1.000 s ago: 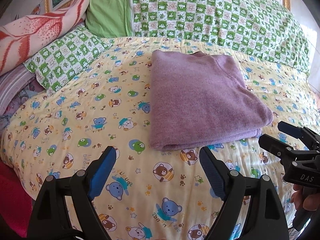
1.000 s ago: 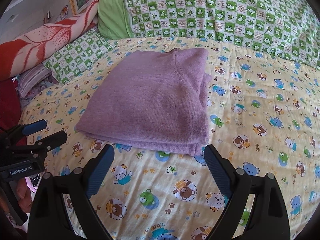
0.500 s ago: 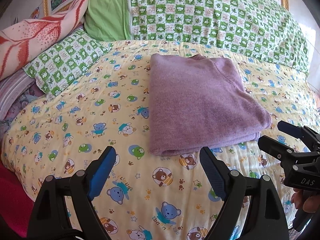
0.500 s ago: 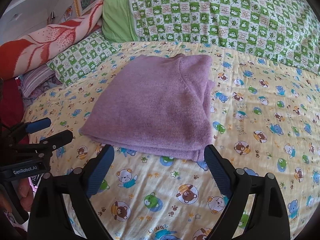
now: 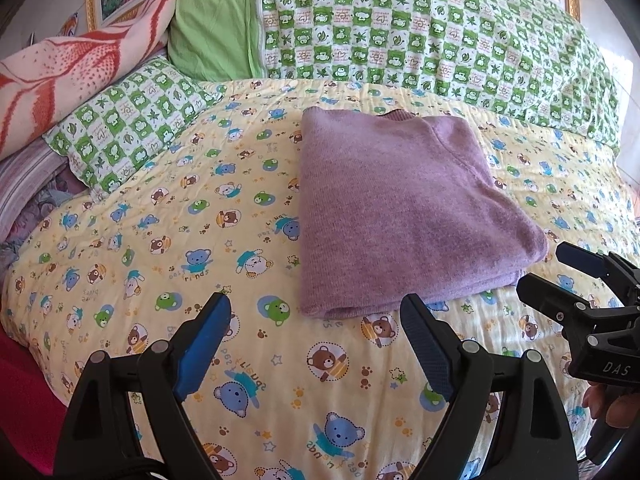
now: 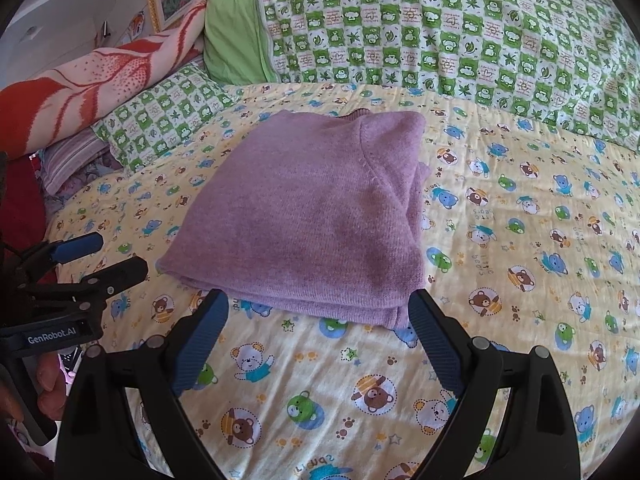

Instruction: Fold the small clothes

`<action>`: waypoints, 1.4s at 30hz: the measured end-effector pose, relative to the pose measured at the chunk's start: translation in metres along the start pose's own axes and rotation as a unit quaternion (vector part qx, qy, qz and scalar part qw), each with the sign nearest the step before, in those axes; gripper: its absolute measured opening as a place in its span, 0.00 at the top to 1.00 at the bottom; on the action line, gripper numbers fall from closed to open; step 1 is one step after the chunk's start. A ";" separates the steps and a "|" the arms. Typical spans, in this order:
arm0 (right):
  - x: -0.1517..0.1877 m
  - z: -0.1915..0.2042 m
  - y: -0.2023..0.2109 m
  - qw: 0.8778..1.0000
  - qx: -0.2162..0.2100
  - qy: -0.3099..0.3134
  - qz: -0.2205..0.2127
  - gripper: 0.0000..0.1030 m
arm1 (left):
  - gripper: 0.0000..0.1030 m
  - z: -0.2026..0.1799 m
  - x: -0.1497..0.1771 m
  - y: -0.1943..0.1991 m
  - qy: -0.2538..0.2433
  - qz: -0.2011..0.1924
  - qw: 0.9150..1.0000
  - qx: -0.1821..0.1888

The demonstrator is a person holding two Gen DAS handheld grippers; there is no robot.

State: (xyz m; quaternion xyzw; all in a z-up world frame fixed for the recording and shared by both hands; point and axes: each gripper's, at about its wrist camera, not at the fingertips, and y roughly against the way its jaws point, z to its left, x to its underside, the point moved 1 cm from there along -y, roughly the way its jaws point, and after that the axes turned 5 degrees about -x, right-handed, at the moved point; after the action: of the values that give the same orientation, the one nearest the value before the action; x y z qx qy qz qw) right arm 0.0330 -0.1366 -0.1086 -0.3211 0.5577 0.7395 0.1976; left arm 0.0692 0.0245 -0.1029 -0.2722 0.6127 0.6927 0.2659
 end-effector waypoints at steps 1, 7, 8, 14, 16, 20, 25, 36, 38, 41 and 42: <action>-0.001 -0.001 -0.001 1.000 0.000 0.001 0.001 0.11 | 0.15 0.000 0.000 -0.001 0.000 0.003 1.000 0.001; -0.002 0.000 -0.004 1.000 -0.005 0.007 0.006 0.11 | 0.15 -0.003 0.000 -0.003 0.005 0.007 1.000 0.002; -0.003 0.000 -0.004 1.000 -0.005 0.007 0.006 0.11 | 0.15 -0.003 0.000 -0.004 0.005 0.007 1.000 0.002; -0.004 -0.001 -0.005 1.000 -0.005 0.005 0.005 0.11 | 0.15 -0.006 0.000 -0.005 0.005 0.009 1.000 0.002; -0.004 -0.003 -0.006 1.000 -0.006 0.006 0.005 0.11 | 0.15 -0.006 -0.001 -0.005 0.006 0.009 1.000 0.002; -0.005 -0.005 -0.007 1.000 -0.007 0.005 0.005 0.11 | 0.15 -0.007 -0.001 -0.005 0.006 0.009 1.000 0.003; -0.005 -0.005 -0.007 1.000 -0.006 0.004 0.006 0.11 | 0.15 -0.010 -0.003 -0.006 0.003 0.007 1.000 0.003; -0.006 -0.007 -0.007 1.000 -0.007 0.005 0.005 0.11 | 0.15 -0.012 -0.003 -0.005 0.001 0.008 1.000 0.003; -0.007 -0.007 -0.007 1.000 -0.006 0.004 0.005 0.11 | 0.15 -0.011 -0.005 -0.006 0.001 0.008 1.000 0.004; -0.007 -0.007 -0.008 1.000 -0.007 0.004 0.005 0.11 | 0.15 -0.012 -0.005 -0.006 0.001 0.009 1.000 0.004; -0.007 -0.007 -0.008 1.000 -0.006 0.004 0.006 0.11 | 0.15 -0.012 -0.005 -0.006 0.001 0.010 1.000 0.004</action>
State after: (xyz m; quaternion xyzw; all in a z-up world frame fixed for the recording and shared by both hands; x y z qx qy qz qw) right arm 0.0448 -0.1405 -0.1101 -0.3221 0.5559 0.7425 0.1894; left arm 0.0780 0.0134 -0.1049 -0.2656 0.6186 0.6924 0.2595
